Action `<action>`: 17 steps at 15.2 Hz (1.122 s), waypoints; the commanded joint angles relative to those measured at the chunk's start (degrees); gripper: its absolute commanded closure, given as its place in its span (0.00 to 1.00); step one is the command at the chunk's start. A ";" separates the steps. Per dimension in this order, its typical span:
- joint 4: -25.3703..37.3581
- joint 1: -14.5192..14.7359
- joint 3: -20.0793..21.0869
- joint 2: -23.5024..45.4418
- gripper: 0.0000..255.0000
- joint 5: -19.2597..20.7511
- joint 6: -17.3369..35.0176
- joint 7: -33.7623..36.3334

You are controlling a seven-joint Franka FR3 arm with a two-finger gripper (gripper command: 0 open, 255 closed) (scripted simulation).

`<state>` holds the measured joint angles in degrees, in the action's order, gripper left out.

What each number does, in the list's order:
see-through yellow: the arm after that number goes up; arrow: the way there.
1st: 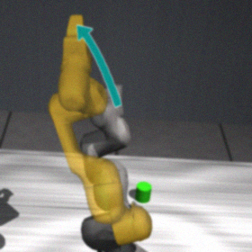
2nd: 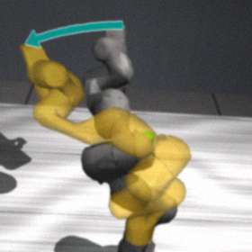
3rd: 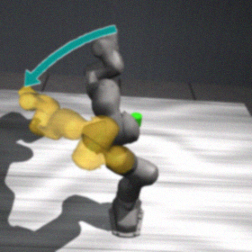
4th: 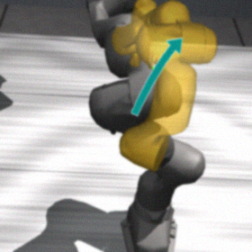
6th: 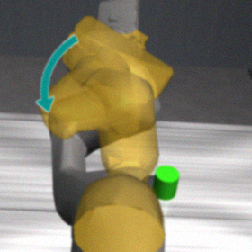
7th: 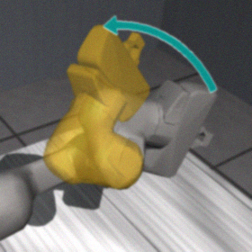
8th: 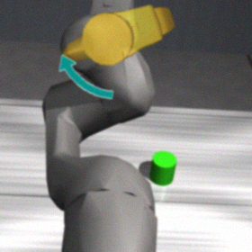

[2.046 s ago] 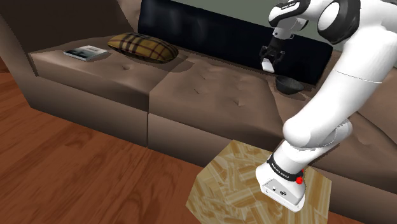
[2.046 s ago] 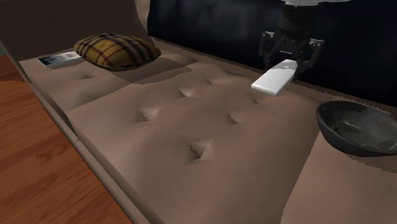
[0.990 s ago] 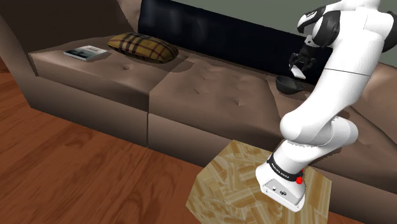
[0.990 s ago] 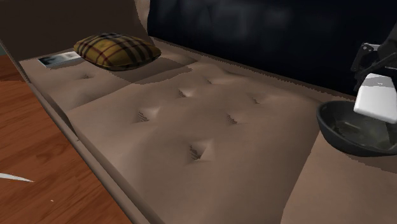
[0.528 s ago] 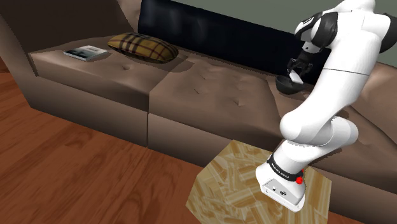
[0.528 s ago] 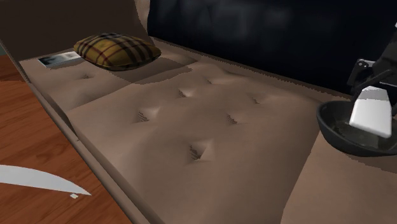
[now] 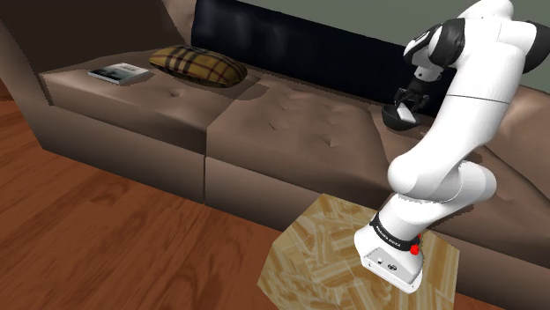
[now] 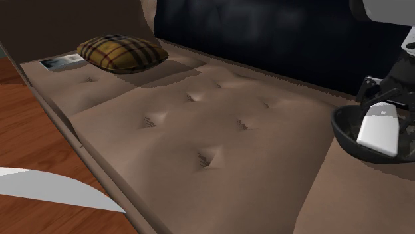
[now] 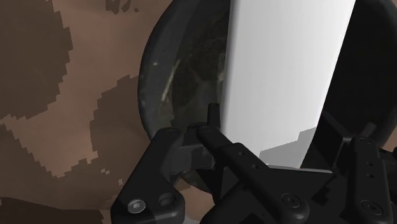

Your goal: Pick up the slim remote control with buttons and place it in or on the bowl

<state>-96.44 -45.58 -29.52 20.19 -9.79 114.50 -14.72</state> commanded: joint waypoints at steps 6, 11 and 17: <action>-0.13 -0.03 0.00 0.02 1.00 -0.03 0.19 -0.06; -0.13 -0.03 0.00 0.01 0.00 -0.03 0.18 -0.06; 4.89 0.09 -0.49 -1.77 0.00 1.14 -6.37 0.74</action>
<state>-91.94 -45.45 -29.92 18.68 -8.82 108.84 -13.98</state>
